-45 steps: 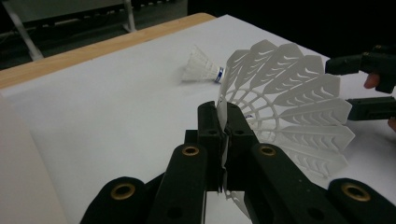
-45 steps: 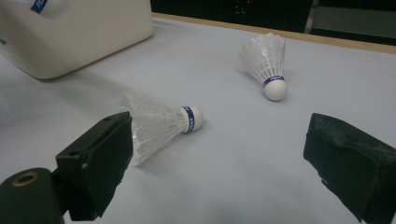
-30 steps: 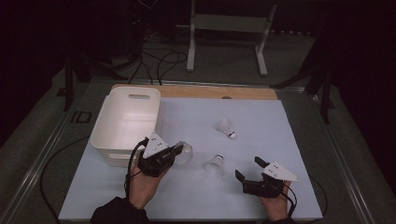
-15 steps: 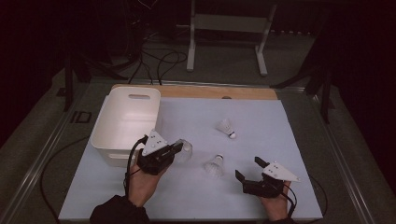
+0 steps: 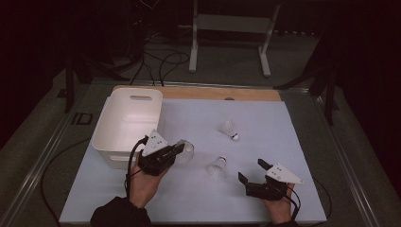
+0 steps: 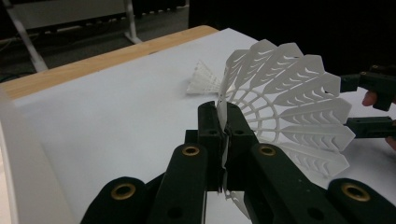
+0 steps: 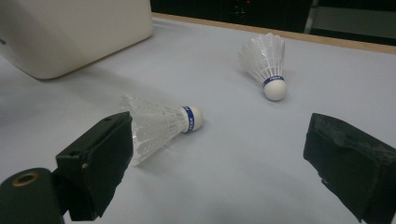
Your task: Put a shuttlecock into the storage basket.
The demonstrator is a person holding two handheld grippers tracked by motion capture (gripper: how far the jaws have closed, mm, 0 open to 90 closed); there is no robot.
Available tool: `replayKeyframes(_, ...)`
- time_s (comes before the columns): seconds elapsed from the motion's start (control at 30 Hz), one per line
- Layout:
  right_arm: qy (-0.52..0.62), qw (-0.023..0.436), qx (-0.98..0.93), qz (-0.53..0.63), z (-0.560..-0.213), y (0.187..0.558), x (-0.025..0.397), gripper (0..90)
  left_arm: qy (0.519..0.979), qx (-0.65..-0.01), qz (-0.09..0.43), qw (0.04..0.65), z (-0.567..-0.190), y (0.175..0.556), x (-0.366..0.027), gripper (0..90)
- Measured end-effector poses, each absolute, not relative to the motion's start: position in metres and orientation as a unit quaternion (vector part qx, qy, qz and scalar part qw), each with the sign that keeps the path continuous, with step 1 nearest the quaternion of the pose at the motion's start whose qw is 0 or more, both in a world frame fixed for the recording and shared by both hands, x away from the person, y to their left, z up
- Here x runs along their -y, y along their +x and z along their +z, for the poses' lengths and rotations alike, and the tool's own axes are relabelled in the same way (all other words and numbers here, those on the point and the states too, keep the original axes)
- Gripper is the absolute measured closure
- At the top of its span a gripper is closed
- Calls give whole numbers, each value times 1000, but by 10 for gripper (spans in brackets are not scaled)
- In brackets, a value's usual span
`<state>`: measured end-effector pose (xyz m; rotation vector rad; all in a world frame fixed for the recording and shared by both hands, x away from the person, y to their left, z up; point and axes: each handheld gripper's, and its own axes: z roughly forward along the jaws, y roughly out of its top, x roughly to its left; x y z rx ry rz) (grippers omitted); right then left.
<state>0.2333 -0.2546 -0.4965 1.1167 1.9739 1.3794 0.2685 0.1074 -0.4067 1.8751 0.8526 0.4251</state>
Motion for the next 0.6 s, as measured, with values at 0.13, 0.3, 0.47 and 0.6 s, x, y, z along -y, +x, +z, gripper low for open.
replayKeyframes(0.13, 409, 240, -722, 504, -497, 233, 254, 81, 774, -349, 174, 499, -406, 269, -108, 888)
replayKeyframes(0.3, 409, 240, -722, 504, -497, 233, 254, 81, 775, -347, 174, 499, -406, 269, -109, 888)
replayKeyframes(0.47, 409, 241, -722, 503, -497, 233, 254, 81, 777, -343, 173, 499, -406, 270, -110, 887)
replayKeyframes(0.6, 409, 241, -722, 503, -497, 233, 254, 81, 778, -339, 172, 500, -405, 270, -111, 887)
